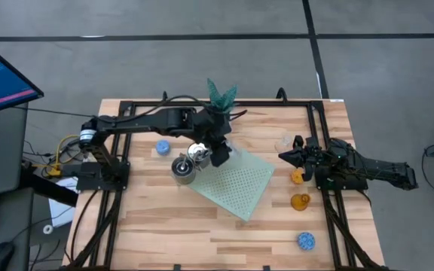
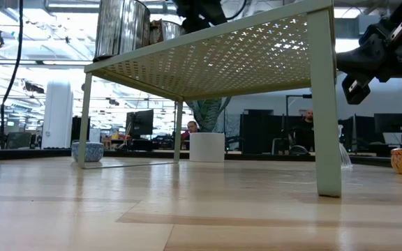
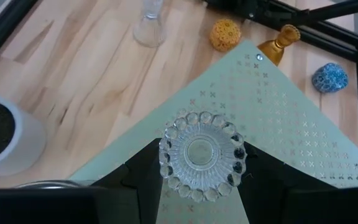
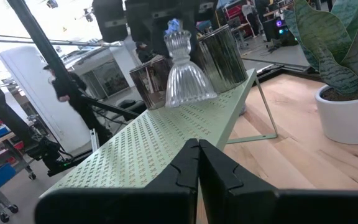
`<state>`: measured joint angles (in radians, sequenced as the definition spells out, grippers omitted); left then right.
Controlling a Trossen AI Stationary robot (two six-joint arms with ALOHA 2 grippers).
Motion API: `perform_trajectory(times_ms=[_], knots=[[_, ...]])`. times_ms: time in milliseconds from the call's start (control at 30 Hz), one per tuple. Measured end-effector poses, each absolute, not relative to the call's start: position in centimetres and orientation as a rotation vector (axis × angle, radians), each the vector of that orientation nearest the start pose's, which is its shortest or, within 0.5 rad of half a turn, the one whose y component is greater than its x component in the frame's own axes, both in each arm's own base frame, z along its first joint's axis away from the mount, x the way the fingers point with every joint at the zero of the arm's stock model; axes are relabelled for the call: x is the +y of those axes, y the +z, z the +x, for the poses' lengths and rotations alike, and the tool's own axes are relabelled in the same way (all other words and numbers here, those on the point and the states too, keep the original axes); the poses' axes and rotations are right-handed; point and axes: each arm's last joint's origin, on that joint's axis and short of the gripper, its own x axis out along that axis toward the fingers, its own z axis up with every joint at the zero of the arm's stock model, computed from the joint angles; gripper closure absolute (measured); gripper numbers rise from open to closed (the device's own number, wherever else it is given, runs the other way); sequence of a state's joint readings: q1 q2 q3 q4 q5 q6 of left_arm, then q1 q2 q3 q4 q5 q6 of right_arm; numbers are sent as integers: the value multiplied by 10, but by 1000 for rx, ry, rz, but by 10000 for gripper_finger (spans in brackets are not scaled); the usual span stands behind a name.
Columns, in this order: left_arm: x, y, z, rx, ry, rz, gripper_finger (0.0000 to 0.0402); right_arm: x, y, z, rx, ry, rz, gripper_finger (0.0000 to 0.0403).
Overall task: Pick & Place candle stick holders
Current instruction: Put the top transparent candle holder on the shelf
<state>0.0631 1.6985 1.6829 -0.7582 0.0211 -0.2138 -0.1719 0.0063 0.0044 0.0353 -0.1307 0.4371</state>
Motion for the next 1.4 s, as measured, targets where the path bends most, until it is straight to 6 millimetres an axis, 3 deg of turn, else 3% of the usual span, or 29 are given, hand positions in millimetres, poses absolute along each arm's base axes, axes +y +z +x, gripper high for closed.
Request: perform_trajectory(times_ms=[867, 1400], knots=[[23, 351, 367, 786, 127, -205, 233, -13, 168, 97, -42, -33, 432, 403], [23, 353, 368, 767, 115, -181, 200, -13, 168, 97, -42, -33, 432, 403]])
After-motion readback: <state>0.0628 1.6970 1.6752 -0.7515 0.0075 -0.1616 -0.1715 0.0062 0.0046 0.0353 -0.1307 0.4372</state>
